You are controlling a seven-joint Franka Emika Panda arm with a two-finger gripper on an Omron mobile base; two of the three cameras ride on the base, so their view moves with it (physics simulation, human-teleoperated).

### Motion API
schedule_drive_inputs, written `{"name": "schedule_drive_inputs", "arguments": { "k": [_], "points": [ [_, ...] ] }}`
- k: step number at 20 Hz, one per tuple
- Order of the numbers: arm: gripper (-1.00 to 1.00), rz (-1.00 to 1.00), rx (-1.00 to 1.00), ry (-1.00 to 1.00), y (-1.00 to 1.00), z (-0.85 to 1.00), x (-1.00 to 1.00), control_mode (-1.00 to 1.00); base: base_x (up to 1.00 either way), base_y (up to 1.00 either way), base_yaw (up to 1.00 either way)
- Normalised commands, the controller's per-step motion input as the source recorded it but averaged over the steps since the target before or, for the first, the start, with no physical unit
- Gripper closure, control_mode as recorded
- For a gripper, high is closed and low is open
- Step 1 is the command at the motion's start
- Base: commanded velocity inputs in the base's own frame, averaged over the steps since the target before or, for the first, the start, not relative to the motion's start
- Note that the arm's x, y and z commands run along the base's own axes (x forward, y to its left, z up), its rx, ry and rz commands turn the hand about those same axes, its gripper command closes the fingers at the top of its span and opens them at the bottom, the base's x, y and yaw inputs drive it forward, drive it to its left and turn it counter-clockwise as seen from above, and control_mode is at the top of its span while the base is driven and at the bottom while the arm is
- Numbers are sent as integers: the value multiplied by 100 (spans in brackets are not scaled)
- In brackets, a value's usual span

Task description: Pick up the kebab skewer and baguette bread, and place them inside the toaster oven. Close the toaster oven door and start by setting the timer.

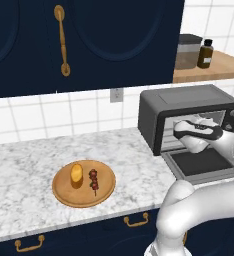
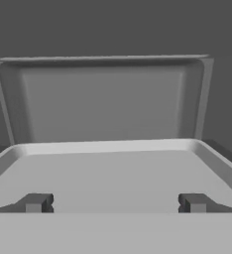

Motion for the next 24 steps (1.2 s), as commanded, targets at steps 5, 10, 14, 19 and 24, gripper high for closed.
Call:
{"name": "schedule_drive_inputs", "arguments": {
  "k": [5, 10, 14, 19, 24],
  "points": [
    [-100, 0, 0, 6, 0, -9, 0, -100, 0, 0, 0],
    [-100, 0, 0, 13, 0, -37, -10, -100, 0, 0, 0],
    [-100, 0, 0, 17, -4, -85, -63, -100, 0, 0, 0],
    [-100, 0, 0, 21, -6, -90, -84, -100, 0, 0, 0],
    [-100, 0, 0, 29, -7, -76, -78, -100, 0, 0, 0]
  ]
}}
